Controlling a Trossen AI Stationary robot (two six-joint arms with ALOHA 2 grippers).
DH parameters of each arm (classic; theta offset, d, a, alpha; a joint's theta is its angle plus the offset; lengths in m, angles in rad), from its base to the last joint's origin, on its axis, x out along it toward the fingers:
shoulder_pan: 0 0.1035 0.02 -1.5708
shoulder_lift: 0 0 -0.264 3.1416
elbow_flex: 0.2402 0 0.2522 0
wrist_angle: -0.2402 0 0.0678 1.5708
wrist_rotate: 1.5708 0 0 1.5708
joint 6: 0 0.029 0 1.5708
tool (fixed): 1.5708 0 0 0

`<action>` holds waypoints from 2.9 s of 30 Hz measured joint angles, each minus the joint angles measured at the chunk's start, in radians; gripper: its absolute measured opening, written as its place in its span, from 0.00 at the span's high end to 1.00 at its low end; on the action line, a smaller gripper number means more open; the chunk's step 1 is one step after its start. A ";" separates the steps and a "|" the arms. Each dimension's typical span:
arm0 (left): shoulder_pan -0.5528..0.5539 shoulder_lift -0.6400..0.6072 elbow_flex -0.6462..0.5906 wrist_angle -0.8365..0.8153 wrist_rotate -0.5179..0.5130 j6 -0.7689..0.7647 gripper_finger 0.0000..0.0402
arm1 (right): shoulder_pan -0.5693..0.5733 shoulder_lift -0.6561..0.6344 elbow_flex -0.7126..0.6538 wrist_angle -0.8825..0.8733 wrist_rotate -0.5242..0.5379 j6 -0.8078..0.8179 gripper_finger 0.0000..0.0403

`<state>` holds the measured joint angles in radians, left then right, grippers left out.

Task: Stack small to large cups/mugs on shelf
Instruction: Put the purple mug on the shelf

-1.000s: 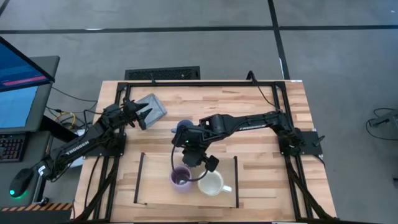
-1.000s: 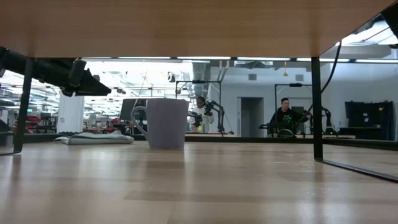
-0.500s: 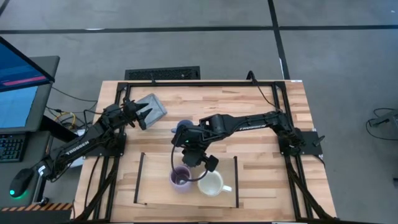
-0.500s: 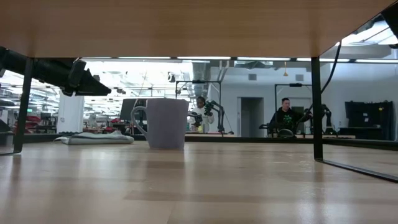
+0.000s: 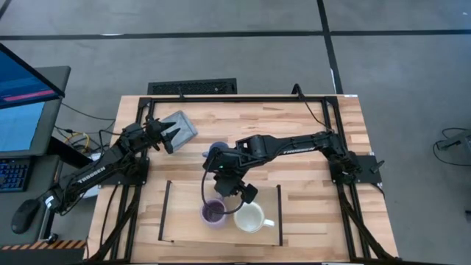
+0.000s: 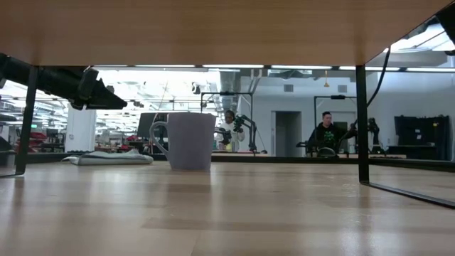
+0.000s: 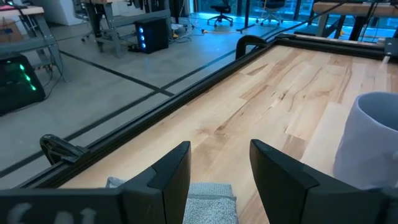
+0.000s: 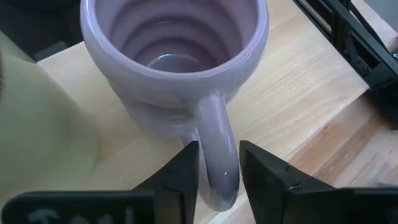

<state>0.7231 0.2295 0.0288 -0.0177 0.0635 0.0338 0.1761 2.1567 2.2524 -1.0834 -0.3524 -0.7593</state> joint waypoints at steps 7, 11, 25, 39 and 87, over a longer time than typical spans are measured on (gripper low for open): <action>0.000 0.000 0.000 0.000 0.000 0.000 0.61 | 0.000 -0.002 0.000 0.001 0.073 -0.032 0.56; 0.000 0.000 0.000 0.000 0.000 0.000 0.61 | 0.000 -0.002 0.000 -0.001 0.099 -0.034 0.53; 0.000 0.000 0.000 0.000 0.000 0.004 0.61 | 0.002 -0.002 0.000 0.015 0.125 -0.034 0.51; 0.000 0.000 0.000 0.000 0.000 0.008 0.61 | 0.029 -0.002 0.000 -0.032 0.183 -0.035 0.51; 0.000 0.000 0.000 0.000 0.000 0.011 0.61 | 0.012 -0.001 0.002 0.144 0.170 -0.087 0.51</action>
<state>0.7231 0.2291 0.0288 -0.0174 0.0635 0.0452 0.1884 2.1559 2.2539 -0.9397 -0.1823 -0.8459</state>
